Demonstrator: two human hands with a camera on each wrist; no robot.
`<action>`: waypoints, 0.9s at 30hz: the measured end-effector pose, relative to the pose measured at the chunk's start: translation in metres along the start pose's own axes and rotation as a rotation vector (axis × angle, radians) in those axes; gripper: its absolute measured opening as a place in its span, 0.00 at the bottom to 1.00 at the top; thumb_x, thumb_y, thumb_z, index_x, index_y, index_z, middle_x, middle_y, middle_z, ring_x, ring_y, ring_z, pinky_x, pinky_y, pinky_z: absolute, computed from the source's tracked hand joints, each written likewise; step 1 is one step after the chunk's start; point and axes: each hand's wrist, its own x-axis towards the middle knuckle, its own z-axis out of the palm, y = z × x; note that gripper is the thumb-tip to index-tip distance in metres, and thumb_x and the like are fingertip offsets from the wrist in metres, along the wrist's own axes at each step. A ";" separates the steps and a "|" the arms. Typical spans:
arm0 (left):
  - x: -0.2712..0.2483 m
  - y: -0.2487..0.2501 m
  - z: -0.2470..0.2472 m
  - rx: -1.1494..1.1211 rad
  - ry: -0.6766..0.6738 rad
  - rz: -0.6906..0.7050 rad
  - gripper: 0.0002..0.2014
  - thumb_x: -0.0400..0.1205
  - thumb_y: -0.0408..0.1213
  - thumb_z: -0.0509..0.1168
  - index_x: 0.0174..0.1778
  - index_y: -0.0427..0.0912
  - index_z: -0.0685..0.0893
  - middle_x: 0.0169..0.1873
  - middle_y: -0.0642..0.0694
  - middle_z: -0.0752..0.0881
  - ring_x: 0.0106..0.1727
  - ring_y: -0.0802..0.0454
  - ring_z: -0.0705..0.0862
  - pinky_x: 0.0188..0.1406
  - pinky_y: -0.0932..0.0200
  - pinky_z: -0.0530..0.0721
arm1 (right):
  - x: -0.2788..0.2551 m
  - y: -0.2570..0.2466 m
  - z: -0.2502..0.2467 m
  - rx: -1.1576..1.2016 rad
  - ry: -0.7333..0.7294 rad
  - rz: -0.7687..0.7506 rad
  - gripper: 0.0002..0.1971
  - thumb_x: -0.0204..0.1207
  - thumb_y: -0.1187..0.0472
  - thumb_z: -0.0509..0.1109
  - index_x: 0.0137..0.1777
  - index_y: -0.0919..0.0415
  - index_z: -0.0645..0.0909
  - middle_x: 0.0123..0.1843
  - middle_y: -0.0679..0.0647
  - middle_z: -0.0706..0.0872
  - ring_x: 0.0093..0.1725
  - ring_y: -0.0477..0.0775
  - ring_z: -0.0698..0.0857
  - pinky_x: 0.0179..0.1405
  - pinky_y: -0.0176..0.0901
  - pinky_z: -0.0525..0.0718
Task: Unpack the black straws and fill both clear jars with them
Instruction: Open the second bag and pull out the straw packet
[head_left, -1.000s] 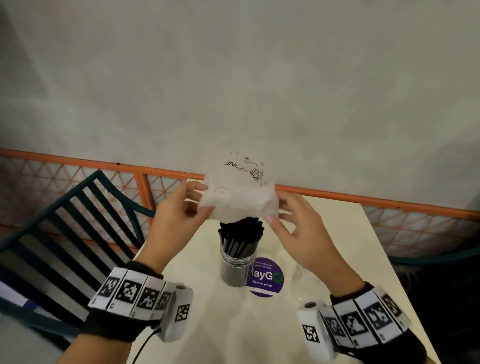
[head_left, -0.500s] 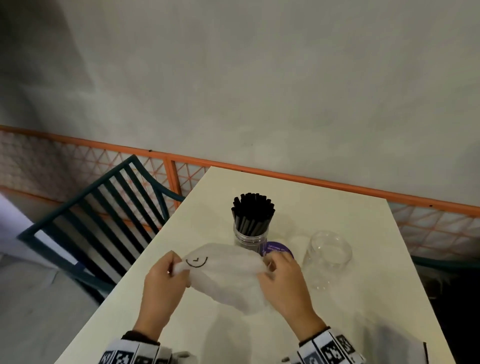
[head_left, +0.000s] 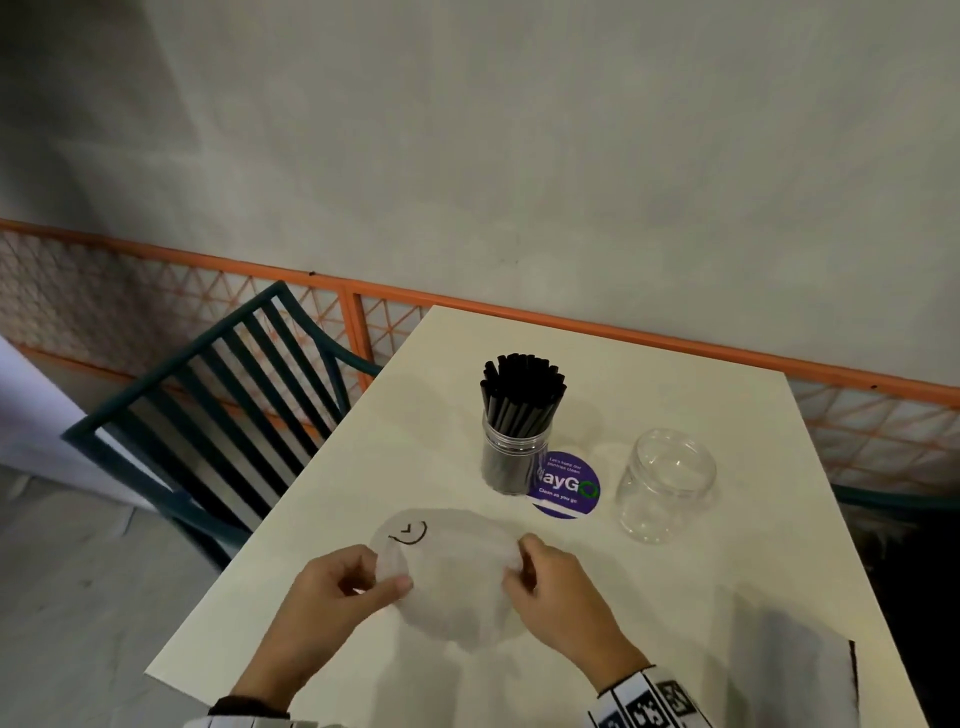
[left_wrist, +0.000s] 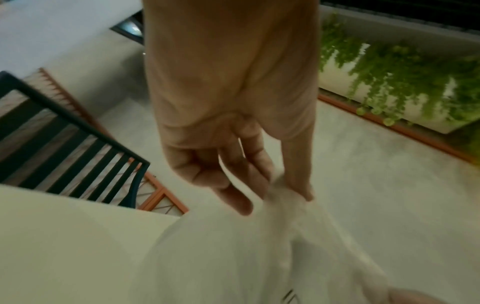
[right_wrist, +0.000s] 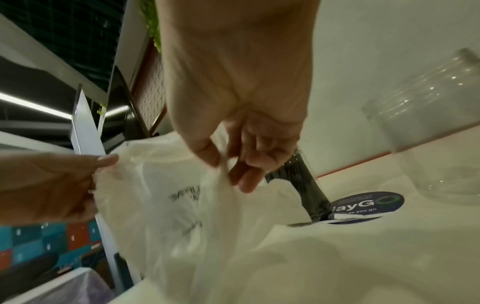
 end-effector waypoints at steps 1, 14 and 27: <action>0.000 -0.001 -0.005 0.088 0.096 0.062 0.15 0.70 0.33 0.74 0.23 0.42 0.75 0.21 0.47 0.79 0.24 0.60 0.72 0.26 0.70 0.70 | 0.001 -0.002 0.003 -0.034 0.063 0.013 0.06 0.77 0.56 0.61 0.44 0.58 0.70 0.29 0.46 0.74 0.31 0.50 0.75 0.29 0.37 0.71; 0.019 -0.039 -0.049 -0.356 -0.112 -0.112 0.13 0.73 0.43 0.71 0.47 0.39 0.88 0.45 0.44 0.91 0.46 0.48 0.89 0.40 0.61 0.87 | 0.016 -0.040 0.035 0.887 -0.231 0.238 0.21 0.67 0.68 0.74 0.61 0.63 0.81 0.50 0.62 0.88 0.51 0.54 0.87 0.49 0.39 0.86; 0.045 -0.062 -0.077 0.221 0.173 0.257 0.16 0.71 0.21 0.66 0.27 0.45 0.70 0.25 0.46 0.71 0.27 0.55 0.69 0.24 0.70 0.68 | 0.002 -0.056 0.068 0.143 0.476 0.358 0.10 0.72 0.72 0.62 0.39 0.56 0.69 0.26 0.50 0.68 0.25 0.46 0.69 0.26 0.32 0.72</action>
